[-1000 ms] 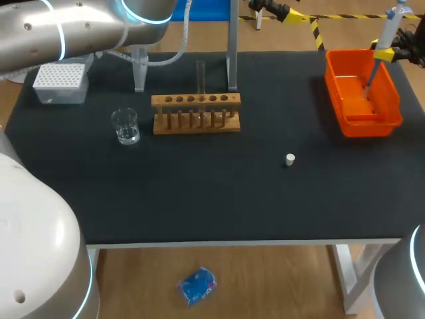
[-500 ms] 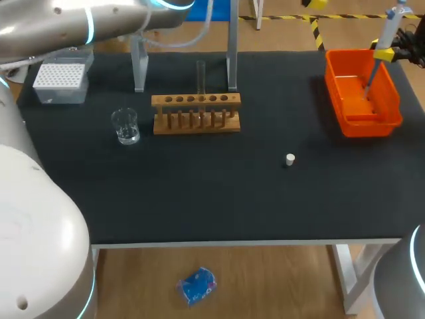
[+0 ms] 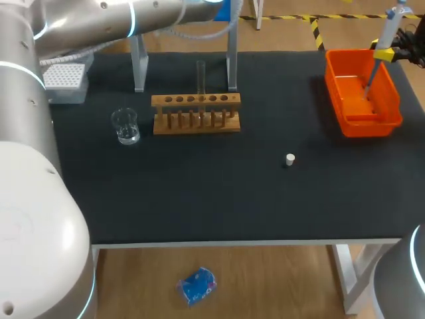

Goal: Invert the test tube, pick up the pipette, mount the tip to pipette, aspirate from beaker and dispense into the tube, eject the tip, return the pipette, and cap with the stopper.

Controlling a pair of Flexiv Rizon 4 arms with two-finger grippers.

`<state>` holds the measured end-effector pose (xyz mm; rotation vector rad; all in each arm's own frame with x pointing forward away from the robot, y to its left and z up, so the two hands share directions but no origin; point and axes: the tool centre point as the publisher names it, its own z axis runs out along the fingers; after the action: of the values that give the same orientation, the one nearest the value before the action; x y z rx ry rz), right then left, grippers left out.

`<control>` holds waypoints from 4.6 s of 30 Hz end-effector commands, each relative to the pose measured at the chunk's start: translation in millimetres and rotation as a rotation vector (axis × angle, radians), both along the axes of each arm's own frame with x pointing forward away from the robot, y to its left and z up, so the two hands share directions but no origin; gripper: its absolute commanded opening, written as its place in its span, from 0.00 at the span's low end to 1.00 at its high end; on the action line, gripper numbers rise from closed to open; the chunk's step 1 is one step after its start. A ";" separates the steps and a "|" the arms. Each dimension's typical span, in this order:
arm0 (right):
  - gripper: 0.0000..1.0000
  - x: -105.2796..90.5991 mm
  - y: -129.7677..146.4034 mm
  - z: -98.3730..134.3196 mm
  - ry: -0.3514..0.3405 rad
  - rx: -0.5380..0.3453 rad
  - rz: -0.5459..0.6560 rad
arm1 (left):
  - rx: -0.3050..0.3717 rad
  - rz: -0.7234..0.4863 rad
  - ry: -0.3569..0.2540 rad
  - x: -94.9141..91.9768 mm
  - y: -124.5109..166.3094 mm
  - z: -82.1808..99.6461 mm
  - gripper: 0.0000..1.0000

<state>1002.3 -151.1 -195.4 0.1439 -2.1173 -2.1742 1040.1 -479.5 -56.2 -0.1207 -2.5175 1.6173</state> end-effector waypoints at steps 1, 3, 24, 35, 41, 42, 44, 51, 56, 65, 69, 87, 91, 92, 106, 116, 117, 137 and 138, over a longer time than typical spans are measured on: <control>0.00 3.5 -2.6 -0.7 0.000 0.000 0.010 | 0.001 -0.005 0.002 1.8 -0.6 -0.3 1.00; 0.00 3.5 -2.6 -0.7 0.000 0.000 0.010 | 0.001 -0.005 0.002 1.8 -0.6 -0.3 1.00; 0.00 3.5 -2.6 -0.7 0.000 0.000 0.010 | -0.054 0.027 -0.022 12.1 -28.7 -4.7 0.06; 0.00 3.5 -2.6 -0.7 0.000 0.000 0.010 | -0.126 0.059 -0.061 7.4 -35.9 -3.2 0.00; 0.00 3.5 -2.6 -0.7 0.000 0.000 0.010 | -0.180 0.057 -0.075 4.2 -42.1 -4.3 0.00; 0.00 3.5 -2.6 -0.7 0.000 0.000 0.010 | -0.184 0.057 -0.077 2.8 -43.9 -5.0 0.00; 0.00 3.5 -2.6 -0.7 0.000 0.000 0.010 | -0.215 0.053 -0.078 0.6 -47.2 -6.4 0.00; 0.00 3.5 -2.6 -0.7 0.000 0.000 0.010 | -0.290 0.039 -0.081 -8.5 -59.5 -6.8 0.00; 0.00 3.5 -2.6 -0.7 0.000 0.000 0.010 | -0.333 0.018 -0.080 -15.6 -67.6 -3.8 0.00; 0.00 3.5 -2.6 -0.7 0.000 0.000 0.010 | -0.387 -0.004 -0.061 -25.9 -77.9 -5.0 0.00; 0.00 3.5 -2.6 -0.7 0.000 0.000 0.010 | -0.382 -0.004 -0.059 -28.4 -77.6 -6.3 0.00; 0.00 3.5 -2.6 -0.7 0.000 0.000 0.010 | -0.316 -0.019 -0.034 -30.0 -82.7 -13.8 0.00; 0.00 3.5 -2.6 -0.7 0.000 0.000 0.010 | -0.310 -0.027 -0.031 -29.7 -85.7 -14.7 0.00; 0.00 3.5 -2.6 -0.7 0.000 0.000 0.010 | -0.307 -0.031 -0.030 -29.8 -86.2 -15.1 0.00; 0.00 3.5 -2.6 -0.7 0.000 0.000 0.010 | -0.296 -0.032 0.001 -34.1 -89.8 -25.7 0.00; 0.00 3.5 -2.6 -0.7 0.000 0.000 0.010 | -0.293 -0.023 0.010 -35.0 -89.2 -30.5 0.00; 0.00 3.5 -2.6 -0.7 0.000 0.000 0.010 | -0.293 -0.022 0.010 -35.1 -89.2 -30.7 0.00; 0.00 3.5 -2.6 -0.7 0.000 0.000 0.010 | -0.294 -0.003 0.045 -37.9 -89.8 -51.4 0.00; 0.00 3.5 -2.6 -0.7 0.000 0.000 0.010 | -0.294 -0.003 0.046 -38.0 -89.9 -52.0 0.00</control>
<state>1001.6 -151.9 -203.6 0.1407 -2.1194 -2.1740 1003.1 -567.8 -96.9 -0.1210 -2.2304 1.9510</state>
